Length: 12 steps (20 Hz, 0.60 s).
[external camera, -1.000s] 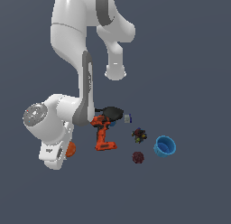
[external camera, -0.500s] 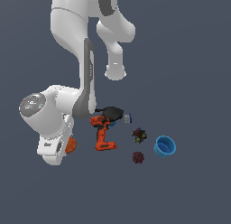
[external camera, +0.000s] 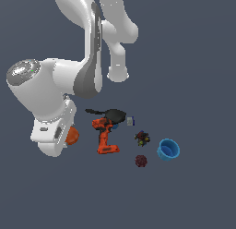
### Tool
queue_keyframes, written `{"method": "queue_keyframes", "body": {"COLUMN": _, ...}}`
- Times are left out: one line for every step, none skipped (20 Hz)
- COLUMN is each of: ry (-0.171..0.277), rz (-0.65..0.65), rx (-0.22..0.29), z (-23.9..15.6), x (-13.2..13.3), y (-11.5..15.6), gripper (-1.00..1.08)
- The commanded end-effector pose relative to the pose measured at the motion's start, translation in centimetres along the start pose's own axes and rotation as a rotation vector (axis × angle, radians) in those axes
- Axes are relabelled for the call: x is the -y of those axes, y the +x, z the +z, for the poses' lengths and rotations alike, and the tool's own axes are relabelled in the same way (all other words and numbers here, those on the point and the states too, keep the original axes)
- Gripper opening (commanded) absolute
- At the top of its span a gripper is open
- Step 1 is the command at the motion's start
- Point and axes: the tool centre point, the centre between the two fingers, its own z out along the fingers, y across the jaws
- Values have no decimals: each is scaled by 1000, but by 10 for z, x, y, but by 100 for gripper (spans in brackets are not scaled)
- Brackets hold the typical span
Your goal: Pick up a designated object from a clutter of objects.
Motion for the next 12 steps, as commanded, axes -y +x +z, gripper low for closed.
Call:
{"method": "queue_keyframes", "body": {"ry": -3, "rz": 0, "rx": 1, "z": -31, "x": 5, "y": 7, "gripper": -100}}
{"method": "queue_keyframes", "body": {"ry": -3, "rz": 0, "rx": 2, "z": -43, "x": 8, "y": 10, "gripper": -100}}
{"method": "queue_keyframes", "body": {"ry": -3, "rz": 0, "rx": 2, "z": -54, "x": 10, "y": 13, "gripper": -100}}
{"method": "queue_keyframes", "body": {"ry": -3, "rz": 0, "rx": 2, "z": -66, "x": 12, "y": 16, "gripper": -100}}
{"method": "queue_keyframes", "body": {"ry": -3, "rz": 0, "rx": 2, "z": -78, "x": 14, "y": 19, "gripper": -100}}
{"method": "queue_keyframes", "body": {"ry": -3, "rz": 0, "rx": 2, "z": -89, "x": 16, "y": 22, "gripper": -100}}
{"method": "queue_keyframes", "body": {"ry": -3, "rz": 0, "rx": 2, "z": -101, "x": 18, "y": 25, "gripper": -100}}
{"method": "queue_keyframes", "body": {"ry": -3, "rz": 0, "rx": 2, "z": -112, "x": 20, "y": 28, "gripper": -100}}
{"method": "queue_keyframes", "body": {"ry": -3, "rz": 0, "rx": 2, "z": -123, "x": 22, "y": 30, "gripper": -100}}
{"method": "queue_keyframes", "body": {"ry": -3, "rz": 0, "rx": 2, "z": -134, "x": 23, "y": 33, "gripper": -100}}
{"method": "queue_keyframes", "body": {"ry": -3, "rz": 0, "rx": 2, "z": -144, "x": 25, "y": 35, "gripper": -100}}
{"method": "queue_keyframes", "body": {"ry": -3, "rz": 0, "rx": 2, "z": -154, "x": 27, "y": 38, "gripper": -100}}
